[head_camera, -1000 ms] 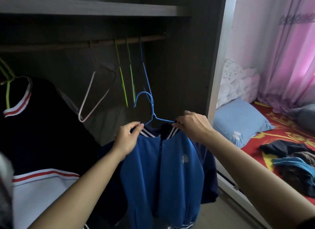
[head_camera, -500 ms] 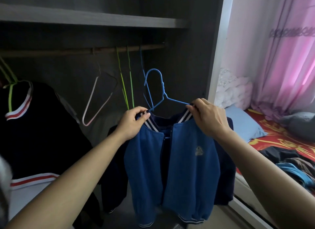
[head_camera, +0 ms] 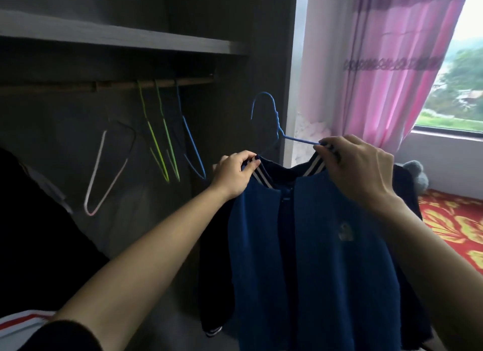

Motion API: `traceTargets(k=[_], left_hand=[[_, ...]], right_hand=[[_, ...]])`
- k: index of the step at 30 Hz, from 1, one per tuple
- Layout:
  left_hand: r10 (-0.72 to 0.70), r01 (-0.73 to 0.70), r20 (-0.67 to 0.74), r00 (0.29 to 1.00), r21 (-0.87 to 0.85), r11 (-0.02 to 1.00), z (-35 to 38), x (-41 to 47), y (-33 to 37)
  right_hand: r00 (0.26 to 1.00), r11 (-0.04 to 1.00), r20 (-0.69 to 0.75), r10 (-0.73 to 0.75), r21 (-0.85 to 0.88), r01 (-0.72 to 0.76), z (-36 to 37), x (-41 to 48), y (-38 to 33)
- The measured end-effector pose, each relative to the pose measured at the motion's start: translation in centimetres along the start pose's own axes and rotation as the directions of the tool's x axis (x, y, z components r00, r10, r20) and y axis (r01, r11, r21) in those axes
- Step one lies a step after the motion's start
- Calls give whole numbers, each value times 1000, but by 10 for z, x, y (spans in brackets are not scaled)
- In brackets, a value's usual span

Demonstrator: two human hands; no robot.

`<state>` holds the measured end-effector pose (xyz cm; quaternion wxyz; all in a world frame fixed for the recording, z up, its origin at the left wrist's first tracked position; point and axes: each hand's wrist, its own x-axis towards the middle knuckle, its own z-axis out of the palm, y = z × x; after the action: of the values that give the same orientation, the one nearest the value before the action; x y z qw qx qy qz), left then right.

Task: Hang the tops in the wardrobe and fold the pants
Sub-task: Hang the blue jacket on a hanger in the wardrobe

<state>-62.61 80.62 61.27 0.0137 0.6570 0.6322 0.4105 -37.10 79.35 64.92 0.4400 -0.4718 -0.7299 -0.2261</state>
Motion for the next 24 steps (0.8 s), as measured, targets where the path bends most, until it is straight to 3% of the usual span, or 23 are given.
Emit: traceTargets(k=[2,6,9,11,14,16,18,21,24], left_hand=[[-3,2,25,1000,64,998,5,5,6],[72,-65,97,993,-80,995,10,23,14],[63,-42,236,970,-93,995,2,47,10],[44,-32,347,937,-41,999,-8,66,4],[6,-5,391,920,-5,1000,-30,90,-10],[-16,6,348,937,28,1000,-47,106,-23],[-29,-32,226,974,261,965,-66,125,-39],[1,-14,22,1000,620,784,-100,151,-62],[-55,98,-83,995,718,690,-127,168,-80]], right_hand=[[999,999,19,38,-25,-37,-9,-1,-3],[999,988,23,38,-151,-34,-12,-1,-16],[995,972,52,82,-225,-68,2,10,-27],[993,971,59,98,-222,-83,19,23,-34],[993,983,64,97,-164,-86,53,45,-45],[993,988,64,98,-126,-90,81,64,-51],[992,990,70,104,-103,-96,112,86,-60],[991,996,101,91,-20,-89,154,121,-80],[991,995,112,76,49,-82,183,154,-100]])
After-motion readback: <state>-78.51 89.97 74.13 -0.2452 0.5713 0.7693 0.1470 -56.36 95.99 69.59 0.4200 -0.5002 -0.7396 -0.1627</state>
